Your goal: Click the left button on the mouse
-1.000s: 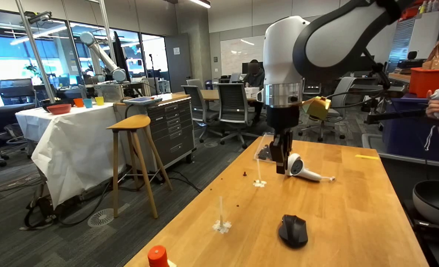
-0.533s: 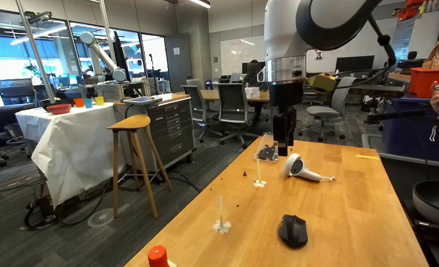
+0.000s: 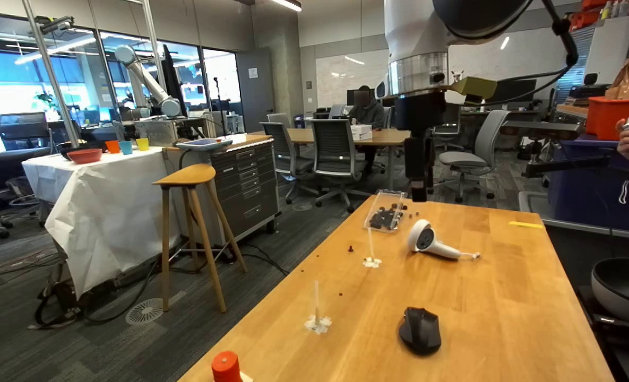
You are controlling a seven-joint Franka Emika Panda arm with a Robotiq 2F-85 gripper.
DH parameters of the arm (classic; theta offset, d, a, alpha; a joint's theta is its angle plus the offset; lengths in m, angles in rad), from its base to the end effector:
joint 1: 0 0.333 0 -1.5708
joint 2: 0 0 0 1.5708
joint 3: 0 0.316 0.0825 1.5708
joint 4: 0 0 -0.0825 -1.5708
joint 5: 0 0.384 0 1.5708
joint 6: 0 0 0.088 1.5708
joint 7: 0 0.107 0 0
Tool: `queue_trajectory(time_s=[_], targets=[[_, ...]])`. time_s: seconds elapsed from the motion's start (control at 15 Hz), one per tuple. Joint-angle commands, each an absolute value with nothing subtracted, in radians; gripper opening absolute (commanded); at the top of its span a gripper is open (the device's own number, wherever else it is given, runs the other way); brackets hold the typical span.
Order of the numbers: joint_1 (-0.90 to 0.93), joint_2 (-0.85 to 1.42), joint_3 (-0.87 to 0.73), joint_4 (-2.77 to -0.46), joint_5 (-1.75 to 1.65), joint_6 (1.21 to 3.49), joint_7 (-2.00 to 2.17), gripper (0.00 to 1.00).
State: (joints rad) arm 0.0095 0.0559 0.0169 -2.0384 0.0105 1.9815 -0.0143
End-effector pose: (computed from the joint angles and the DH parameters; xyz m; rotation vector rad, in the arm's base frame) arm 0.5490 0.0151 0.4072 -3.1265 -0.0563 0.1766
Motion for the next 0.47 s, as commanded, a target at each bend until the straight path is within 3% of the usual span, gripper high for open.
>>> queue_trajectory(time_s=[0.0,0.4], targets=[[0.011,0.054,0.016,-2.037,0.01,1.976,-0.016,1.0],[0.01,0.053,0.015,-2.037,0.01,1.971,-0.017,1.0]])
